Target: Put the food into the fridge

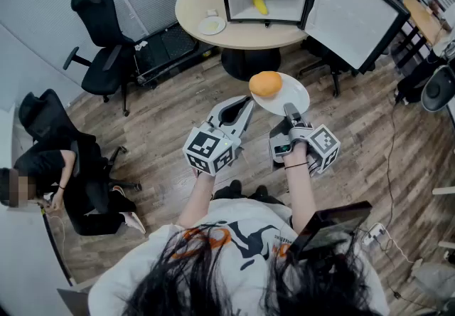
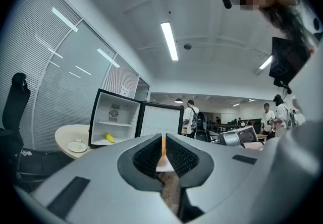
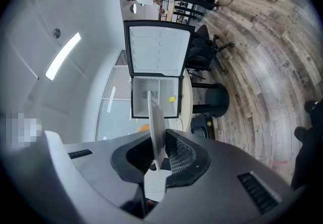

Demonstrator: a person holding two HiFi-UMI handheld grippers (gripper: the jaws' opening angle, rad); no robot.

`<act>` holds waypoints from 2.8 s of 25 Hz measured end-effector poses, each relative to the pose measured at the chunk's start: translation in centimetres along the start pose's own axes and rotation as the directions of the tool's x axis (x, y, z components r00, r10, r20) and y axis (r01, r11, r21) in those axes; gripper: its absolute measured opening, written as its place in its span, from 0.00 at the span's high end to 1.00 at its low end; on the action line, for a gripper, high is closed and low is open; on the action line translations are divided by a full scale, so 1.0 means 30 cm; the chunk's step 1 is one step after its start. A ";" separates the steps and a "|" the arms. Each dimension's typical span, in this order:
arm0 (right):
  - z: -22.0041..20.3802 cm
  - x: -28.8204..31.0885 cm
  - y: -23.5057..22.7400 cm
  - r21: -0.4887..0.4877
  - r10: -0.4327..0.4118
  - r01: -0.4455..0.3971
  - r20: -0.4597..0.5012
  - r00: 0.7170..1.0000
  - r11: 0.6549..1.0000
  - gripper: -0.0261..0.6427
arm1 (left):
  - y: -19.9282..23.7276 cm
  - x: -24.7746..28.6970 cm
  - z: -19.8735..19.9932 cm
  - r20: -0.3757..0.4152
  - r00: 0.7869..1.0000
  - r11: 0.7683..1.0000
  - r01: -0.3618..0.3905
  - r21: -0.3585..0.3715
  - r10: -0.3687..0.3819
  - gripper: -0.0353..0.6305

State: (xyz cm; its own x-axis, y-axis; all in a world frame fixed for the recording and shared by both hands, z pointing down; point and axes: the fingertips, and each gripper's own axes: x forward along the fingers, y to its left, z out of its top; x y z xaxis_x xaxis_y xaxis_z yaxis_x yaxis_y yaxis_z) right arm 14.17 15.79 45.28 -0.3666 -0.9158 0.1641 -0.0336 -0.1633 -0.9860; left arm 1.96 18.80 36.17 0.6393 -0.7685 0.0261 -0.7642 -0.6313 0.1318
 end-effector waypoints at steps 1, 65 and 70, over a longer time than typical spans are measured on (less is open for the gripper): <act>-0.001 -0.003 -0.005 -0.001 -0.005 0.005 0.000 1.000 1.000 0.89 | -0.002 0.000 -0.002 -0.001 1.000 1.000 0.001 0.001 -0.001 0.90; 0.179 0.797 0.025 0.041 -0.051 0.051 0.009 0.999 0.998 0.89 | 0.609 0.537 -0.001 -0.035 0.997 0.997 0.068 0.025 -0.067 0.90; 0.174 0.920 0.029 0.043 -0.056 0.054 0.032 0.998 0.998 0.89 | 0.736 0.588 0.005 -0.029 0.996 0.996 0.085 0.015 -0.085 0.90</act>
State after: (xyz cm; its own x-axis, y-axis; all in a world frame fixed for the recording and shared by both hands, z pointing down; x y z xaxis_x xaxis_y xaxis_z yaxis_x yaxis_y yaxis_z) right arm 8.89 -11.54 49.09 -0.3347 -0.9164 0.2196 -0.0131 -0.2285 -0.9735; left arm -3.64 -8.72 39.38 0.7041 -0.7088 0.0438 -0.7081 -0.6961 0.1188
